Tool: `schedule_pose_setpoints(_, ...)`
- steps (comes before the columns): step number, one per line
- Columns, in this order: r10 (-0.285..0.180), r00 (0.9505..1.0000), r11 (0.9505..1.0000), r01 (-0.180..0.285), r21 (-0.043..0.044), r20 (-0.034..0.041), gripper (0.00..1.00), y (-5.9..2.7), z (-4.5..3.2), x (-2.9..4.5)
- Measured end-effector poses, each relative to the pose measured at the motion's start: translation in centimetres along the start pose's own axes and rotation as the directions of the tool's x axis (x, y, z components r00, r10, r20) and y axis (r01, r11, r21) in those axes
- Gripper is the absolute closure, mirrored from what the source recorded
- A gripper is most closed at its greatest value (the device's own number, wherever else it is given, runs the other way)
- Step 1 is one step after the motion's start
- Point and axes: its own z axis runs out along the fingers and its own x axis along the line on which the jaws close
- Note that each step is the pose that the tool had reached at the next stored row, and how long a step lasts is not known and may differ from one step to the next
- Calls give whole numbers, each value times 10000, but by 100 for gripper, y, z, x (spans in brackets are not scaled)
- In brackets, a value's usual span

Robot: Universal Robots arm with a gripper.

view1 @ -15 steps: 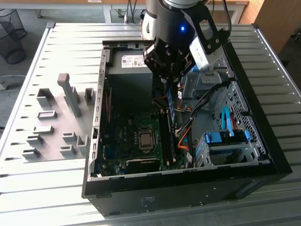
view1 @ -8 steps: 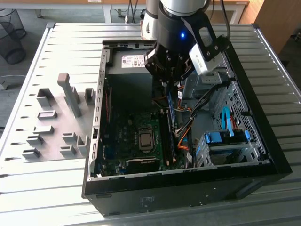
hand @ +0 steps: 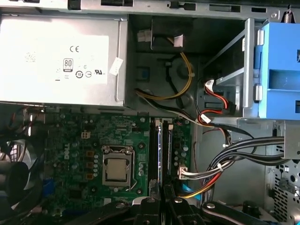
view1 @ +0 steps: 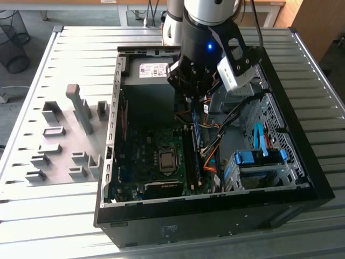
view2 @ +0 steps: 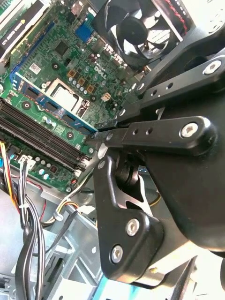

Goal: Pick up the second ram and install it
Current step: 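Insert the second ram into the second slot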

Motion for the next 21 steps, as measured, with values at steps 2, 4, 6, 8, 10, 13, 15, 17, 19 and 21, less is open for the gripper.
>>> schedule_pose_setpoints(2,3,10000,10000,-3,1,-1,86,-1,37,-1)
schedule_pose_setpoints(4,5,10000,10000,-5,1,0,86,-1,68,0)
schedule_pose_setpoints(6,6,10000,10000,-6,3,-1,86,-2,73,0)
schedule_pose_setpoints(8,6,10000,10000,-6,1,0,86,-2,79,0)
schedule_pose_setpoints(10,5,10000,10000,-5,-1,0,86,-2,92,0)
schedule_pose_setpoints(13,8,10000,10000,-8,1,-11,86,-3,127,1)
schedule_pose_setpoints(15,13,10000,10000,-13,2,-13,86,-3,164,1)
schedule_pose_setpoints(17,18,10000,10000,-18,1,-12,86,-3,193,1)
schedule_pose_setpoints(19,20,10000,10000,-20,1,-13,86,-4,222,1)
schedule_pose_setpoints(21,20,10000,10000,-20,0,-12,86,-5,252,2)
